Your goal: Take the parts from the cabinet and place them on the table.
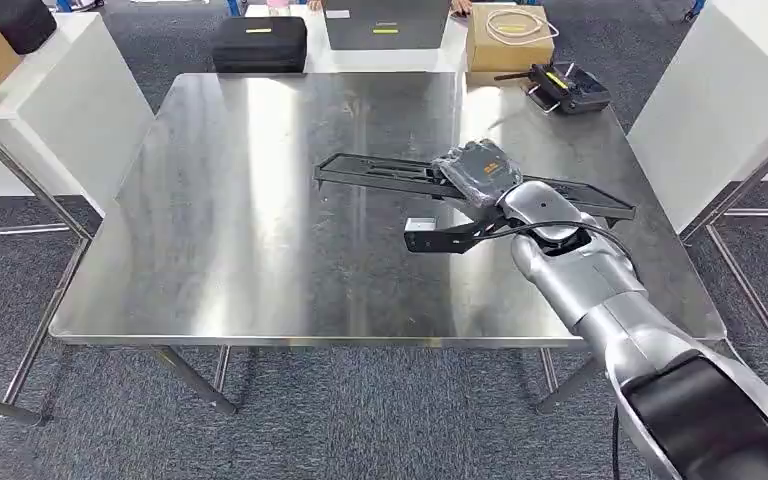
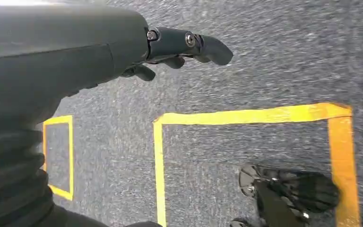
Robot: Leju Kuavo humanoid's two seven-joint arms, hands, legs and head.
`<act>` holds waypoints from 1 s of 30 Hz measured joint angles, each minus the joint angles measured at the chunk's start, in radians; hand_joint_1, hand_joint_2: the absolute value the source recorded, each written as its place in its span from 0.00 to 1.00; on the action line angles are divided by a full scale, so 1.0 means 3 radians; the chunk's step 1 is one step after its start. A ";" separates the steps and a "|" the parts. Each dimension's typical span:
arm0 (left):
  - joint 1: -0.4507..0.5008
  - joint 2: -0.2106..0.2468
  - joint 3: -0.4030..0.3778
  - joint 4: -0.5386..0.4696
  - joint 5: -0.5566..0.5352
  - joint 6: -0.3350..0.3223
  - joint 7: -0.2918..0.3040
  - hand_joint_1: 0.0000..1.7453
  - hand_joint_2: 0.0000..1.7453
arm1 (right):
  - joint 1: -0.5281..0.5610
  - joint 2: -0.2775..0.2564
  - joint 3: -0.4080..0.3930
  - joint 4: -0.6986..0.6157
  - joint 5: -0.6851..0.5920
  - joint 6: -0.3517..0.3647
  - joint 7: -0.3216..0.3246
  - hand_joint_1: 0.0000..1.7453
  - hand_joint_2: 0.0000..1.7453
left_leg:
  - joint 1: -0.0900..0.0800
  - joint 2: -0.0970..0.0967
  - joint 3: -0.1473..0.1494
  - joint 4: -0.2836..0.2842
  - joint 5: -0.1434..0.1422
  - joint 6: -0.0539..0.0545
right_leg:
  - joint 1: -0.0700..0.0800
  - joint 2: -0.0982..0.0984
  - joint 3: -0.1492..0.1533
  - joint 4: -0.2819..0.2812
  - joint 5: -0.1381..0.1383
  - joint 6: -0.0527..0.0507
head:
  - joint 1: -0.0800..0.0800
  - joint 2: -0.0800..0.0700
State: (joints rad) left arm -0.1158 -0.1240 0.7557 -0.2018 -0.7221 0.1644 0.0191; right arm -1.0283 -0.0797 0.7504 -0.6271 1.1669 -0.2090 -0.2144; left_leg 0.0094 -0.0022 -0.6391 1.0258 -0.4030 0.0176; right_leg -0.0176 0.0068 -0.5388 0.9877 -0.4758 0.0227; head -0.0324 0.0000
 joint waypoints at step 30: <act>-0.0010 0.0000 0.0331 -0.0004 0.0308 0.0031 -0.0905 0.00 1.00 | 0.0040 -0.0109 -0.0015 -0.0036 -0.0005 0.0039 -0.0014 1.00 1.00 | -0.0003 -0.0008 -0.0129 0.0006 0.0109 0.0023 | 0.0018 0.0018 0.0116 0.0001 -0.0052 -0.0066 | 0.0032 0.0000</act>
State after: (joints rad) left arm -0.1187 -0.1240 0.8549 -0.2029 -0.6298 0.1736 -0.2524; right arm -1.0162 -0.1126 0.7458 -0.6378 1.1654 -0.1972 -0.2186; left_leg 0.0085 -0.0047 -0.6779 1.0278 -0.3703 0.0246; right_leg -0.0121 0.0122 -0.5040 0.9879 -0.4914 0.0028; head -0.0228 0.0000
